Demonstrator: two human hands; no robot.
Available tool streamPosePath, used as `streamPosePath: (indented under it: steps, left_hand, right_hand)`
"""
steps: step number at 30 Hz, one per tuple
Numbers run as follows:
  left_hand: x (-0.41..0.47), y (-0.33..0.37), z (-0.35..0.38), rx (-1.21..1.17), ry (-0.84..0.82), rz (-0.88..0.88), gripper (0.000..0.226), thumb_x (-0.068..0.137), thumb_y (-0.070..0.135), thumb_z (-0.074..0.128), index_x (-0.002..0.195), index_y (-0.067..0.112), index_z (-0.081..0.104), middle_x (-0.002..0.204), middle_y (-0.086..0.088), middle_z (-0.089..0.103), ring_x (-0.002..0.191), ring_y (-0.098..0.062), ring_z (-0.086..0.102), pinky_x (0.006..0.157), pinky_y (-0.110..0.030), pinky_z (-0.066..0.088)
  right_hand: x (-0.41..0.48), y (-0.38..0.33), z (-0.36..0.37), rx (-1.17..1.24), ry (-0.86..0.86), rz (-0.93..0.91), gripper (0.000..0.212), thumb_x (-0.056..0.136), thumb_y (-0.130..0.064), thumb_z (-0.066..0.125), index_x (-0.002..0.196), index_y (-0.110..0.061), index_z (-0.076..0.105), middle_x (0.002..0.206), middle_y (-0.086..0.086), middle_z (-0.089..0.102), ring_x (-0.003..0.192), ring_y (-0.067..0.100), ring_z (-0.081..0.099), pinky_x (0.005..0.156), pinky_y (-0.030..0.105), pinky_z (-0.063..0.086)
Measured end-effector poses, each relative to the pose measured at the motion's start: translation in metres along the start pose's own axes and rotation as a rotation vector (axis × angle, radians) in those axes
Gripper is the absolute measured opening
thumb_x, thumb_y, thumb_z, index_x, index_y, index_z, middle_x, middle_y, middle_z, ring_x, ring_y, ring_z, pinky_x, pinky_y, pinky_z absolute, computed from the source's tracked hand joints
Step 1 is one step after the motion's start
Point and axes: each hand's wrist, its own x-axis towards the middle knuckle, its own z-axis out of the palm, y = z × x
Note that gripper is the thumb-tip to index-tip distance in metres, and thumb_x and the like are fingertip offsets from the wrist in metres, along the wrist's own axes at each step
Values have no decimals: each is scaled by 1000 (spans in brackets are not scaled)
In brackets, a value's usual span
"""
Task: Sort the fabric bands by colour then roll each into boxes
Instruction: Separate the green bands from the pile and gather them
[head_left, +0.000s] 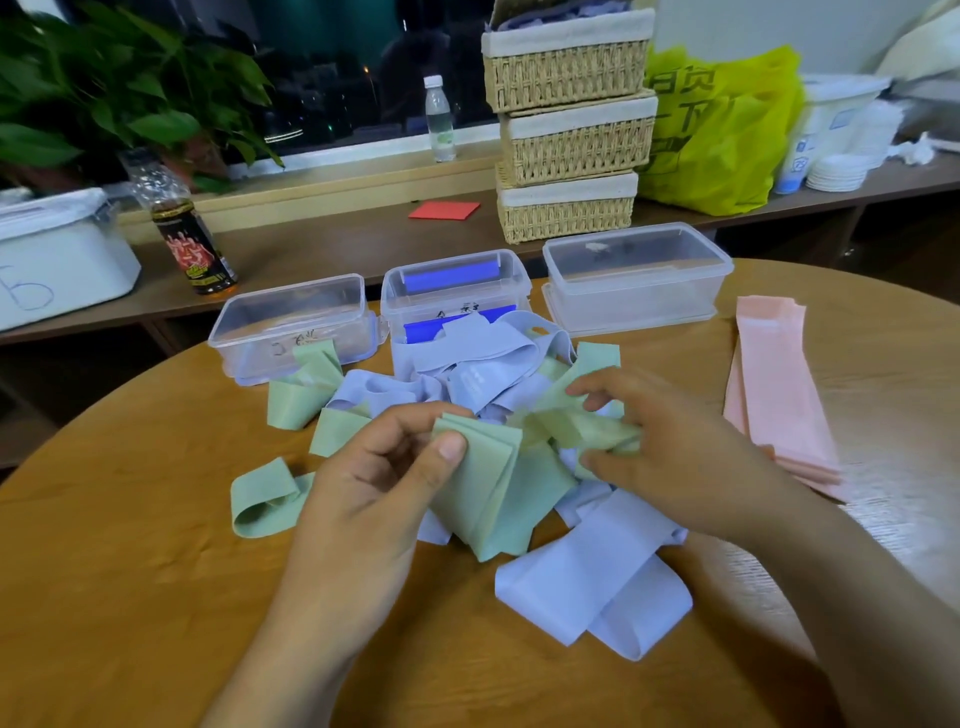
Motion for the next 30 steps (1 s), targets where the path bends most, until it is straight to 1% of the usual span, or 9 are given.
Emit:
streamPosePath:
  steps: [2, 9, 11, 14, 16, 20, 23, 27, 30]
  left_hand:
    - [1, 0, -2, 0, 1, -1, 17, 88, 30, 68, 101, 31, 81, 100, 1, 78, 96, -8, 68, 86, -15, 52]
    - [2, -1, -4, 10, 21, 0, 19, 90, 30, 68, 105, 28, 81, 102, 1, 77, 98, -10, 67, 89, -19, 52]
    - [1, 0, -2, 7, 23, 3, 18, 90, 29, 68, 103, 28, 81, 102, 1, 78, 97, -9, 68, 88, -17, 52]
    - [0, 0, 0, 12, 1, 14, 9, 93, 31, 77, 101, 29, 80, 99, 1, 77, 95, -9, 67, 86, -17, 52]
    - [-1, 1, 1, -2, -17, 34, 11, 92, 36, 79, 101, 29, 78, 97, 1, 75, 94, -11, 65, 86, -21, 52]
    - [-2, 5, 4, -118, -17, 62, 37, 81, 53, 84, 104, 25, 77, 97, -1, 71, 92, -15, 62, 90, -36, 49]
    - [-2, 5, 8, -174, 18, 82, 38, 82, 51, 85, 107, 23, 78, 106, -4, 74, 104, -22, 66, 101, -47, 49]
    - [1, 1, 9, -215, 99, 108, 26, 89, 40, 77, 109, 25, 78, 133, -7, 71, 133, -30, 61, 116, -56, 42]
    - [1, 0, 8, -247, 94, 98, 17, 92, 34, 71, 105, 26, 77, 131, -3, 73, 130, -27, 64, 113, -54, 43]
  right_hand:
    - [-3, -2, -5, -69, -71, -77, 55, 86, -18, 81, 130, -43, 61, 123, -22, 57, 112, -5, 53, 84, 7, 42]
    - [-11, -2, -24, -158, -290, -174, 54, 89, -14, 77, 131, -47, 67, 131, -33, 61, 122, -10, 55, 99, 12, 46]
    - [-10, -3, -24, -90, -221, -127, 42, 94, -11, 74, 121, -43, 74, 117, -30, 69, 110, -9, 63, 90, 11, 51]
    - [-7, -15, -21, -14, 14, -126, 8, 94, -31, 75, 91, -37, 79, 84, -25, 72, 86, -2, 68, 69, 13, 47]
    - [-7, -25, -17, 64, 196, -157, 11, 89, -39, 78, 79, -38, 74, 81, -23, 70, 83, 5, 67, 69, 15, 46]
    - [-7, -51, -5, 486, 321, -151, 8, 91, -29, 82, 90, -21, 80, 88, -2, 76, 88, 21, 71, 85, 45, 58]
    - [-12, -72, 8, 600, 341, -175, 3, 91, -21, 84, 94, -20, 83, 87, 1, 77, 87, 23, 74, 84, 44, 59]
    - [-18, -88, 18, 670, 253, -235, 20, 95, -8, 77, 107, -22, 84, 95, -2, 80, 93, 22, 76, 84, 34, 61]
    - [-19, -92, 24, 715, 129, -240, 24, 102, -11, 69, 117, -24, 81, 102, 0, 79, 96, 25, 75, 87, 47, 61]
